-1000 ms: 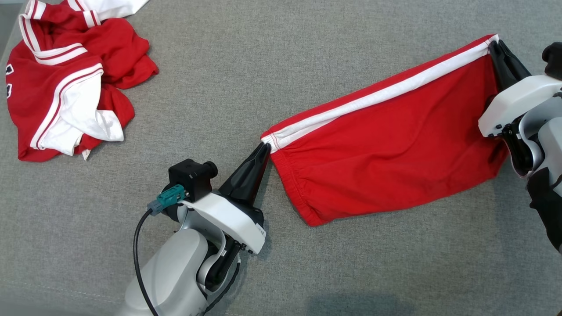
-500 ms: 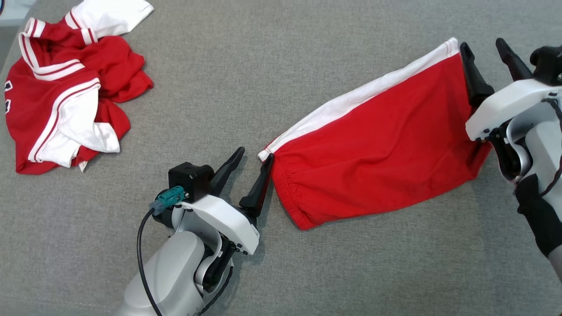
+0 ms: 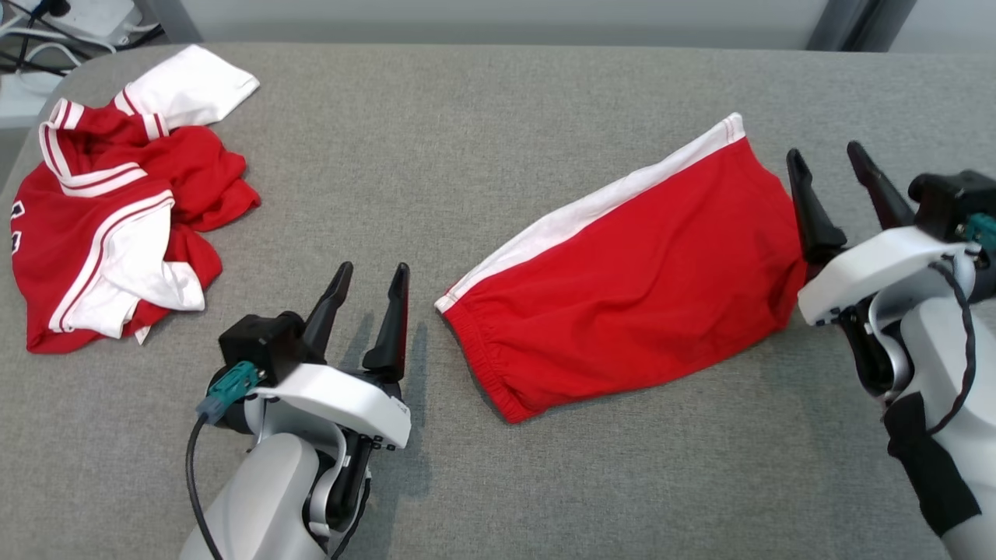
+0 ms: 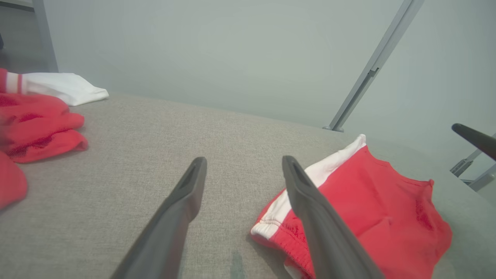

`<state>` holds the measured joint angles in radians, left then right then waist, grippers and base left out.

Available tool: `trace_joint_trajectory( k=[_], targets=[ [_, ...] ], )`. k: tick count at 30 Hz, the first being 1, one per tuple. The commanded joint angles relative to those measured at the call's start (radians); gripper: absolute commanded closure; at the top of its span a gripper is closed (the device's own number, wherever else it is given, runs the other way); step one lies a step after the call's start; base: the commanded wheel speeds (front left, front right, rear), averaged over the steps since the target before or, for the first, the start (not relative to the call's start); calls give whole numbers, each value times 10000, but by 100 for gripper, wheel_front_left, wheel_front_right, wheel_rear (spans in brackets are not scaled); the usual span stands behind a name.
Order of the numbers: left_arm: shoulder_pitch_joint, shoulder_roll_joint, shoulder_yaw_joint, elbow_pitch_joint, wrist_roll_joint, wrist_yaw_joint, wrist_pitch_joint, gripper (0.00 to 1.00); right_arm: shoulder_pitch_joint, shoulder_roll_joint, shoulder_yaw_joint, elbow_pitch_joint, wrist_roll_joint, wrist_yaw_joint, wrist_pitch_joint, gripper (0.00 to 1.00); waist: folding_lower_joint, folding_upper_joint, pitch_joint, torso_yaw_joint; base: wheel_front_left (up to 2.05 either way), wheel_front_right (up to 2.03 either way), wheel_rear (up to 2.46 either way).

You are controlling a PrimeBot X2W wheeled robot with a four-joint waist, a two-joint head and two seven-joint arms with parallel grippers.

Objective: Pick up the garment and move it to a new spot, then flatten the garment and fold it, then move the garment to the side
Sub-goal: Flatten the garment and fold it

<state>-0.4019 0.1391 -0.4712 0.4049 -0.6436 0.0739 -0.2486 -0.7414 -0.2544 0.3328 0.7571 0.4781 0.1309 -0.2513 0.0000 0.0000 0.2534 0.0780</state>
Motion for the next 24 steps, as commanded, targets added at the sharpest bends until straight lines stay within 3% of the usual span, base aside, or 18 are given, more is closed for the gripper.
trace_joint_trajectory(
  k=[1, 11, 24],
  targets=[
    [73, 136, 565, -499, 196, 88, -126, 0, 402, 105, -61, -398, -151, -2, -105, 0, 0, 0, -179, -117, 0, 0, 0],
    [1665, -289, 1924, -2176, 1708, 191, -130, 0, 2097, 594, -1241, -1168, -593, -2, -105, 0, 0, 0, -900, -391, 0, 0, 0],
    [3123, -741, 2459, -2985, 3421, -46, -131, 0, 3634, 1207, -2427, -1145, -607, -2, -105, 0, 0, 0, -1499, -433, 0, 0, 0]
  ],
)
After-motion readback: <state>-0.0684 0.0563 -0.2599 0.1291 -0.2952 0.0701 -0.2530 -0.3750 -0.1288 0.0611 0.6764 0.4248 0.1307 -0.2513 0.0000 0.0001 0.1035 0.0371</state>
